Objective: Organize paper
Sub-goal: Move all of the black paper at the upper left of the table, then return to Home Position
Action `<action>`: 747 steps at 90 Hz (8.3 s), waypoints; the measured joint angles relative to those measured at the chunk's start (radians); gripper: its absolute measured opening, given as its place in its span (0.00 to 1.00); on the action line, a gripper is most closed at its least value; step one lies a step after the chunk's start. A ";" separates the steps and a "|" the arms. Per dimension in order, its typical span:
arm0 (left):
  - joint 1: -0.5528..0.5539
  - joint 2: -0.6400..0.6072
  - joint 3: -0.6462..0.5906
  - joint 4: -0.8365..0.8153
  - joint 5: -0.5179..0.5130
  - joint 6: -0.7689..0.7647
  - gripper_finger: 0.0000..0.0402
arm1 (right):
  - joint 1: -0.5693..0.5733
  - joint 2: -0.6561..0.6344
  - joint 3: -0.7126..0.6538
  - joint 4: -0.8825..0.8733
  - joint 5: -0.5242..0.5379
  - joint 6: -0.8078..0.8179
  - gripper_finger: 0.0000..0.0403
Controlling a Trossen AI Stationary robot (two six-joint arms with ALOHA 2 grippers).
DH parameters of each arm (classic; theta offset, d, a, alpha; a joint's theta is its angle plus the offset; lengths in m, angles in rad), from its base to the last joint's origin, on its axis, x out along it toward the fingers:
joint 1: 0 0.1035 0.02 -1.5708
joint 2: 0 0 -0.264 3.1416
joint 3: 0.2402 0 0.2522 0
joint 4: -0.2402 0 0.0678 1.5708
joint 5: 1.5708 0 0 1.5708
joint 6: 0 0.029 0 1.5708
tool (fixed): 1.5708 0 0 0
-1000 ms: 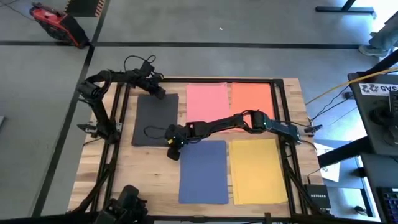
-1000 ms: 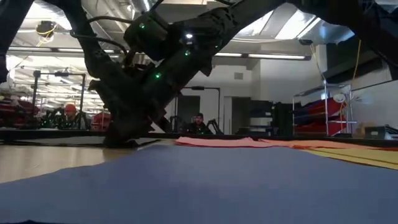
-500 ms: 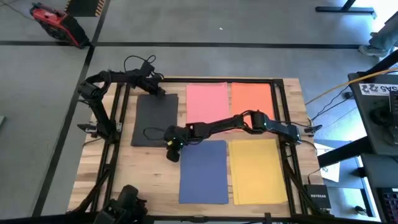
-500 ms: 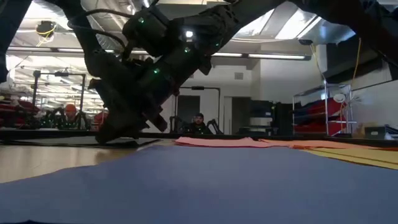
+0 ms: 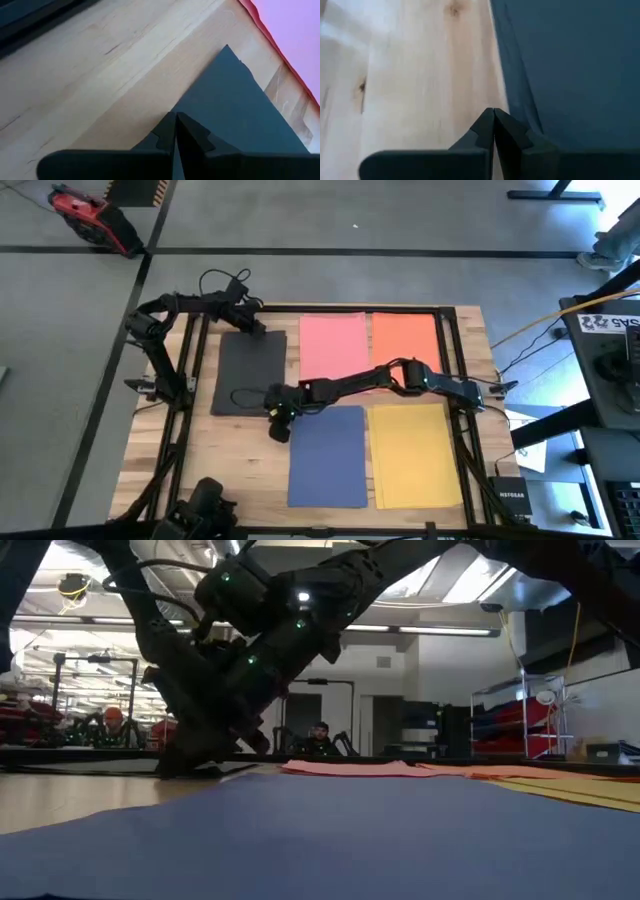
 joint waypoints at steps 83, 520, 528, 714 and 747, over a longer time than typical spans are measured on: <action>-0.001 -0.003 0.002 -0.025 0.003 0.009 0.00 | -0.007 0.000 -0.001 0.021 0.051 0.045 0.00; -1.129 -1.776 -0.871 0.312 -0.817 -0.367 0.00 | -0.189 -2.390 -1.861 0.330 0.181 -0.002 0.00; -1.129 -1.771 -0.871 0.312 -0.817 -0.360 0.00 | -0.189 -2.392 -1.860 0.277 0.201 -0.002 0.00; -1.127 -1.733 -0.871 0.320 -0.948 -0.338 0.00 | -0.189 -2.294 -1.860 0.292 0.250 -0.072 0.00; -1.127 -1.733 -0.871 0.320 -0.948 -0.336 0.00 | -0.189 -2.294 -1.860 0.293 0.249 -0.072 0.00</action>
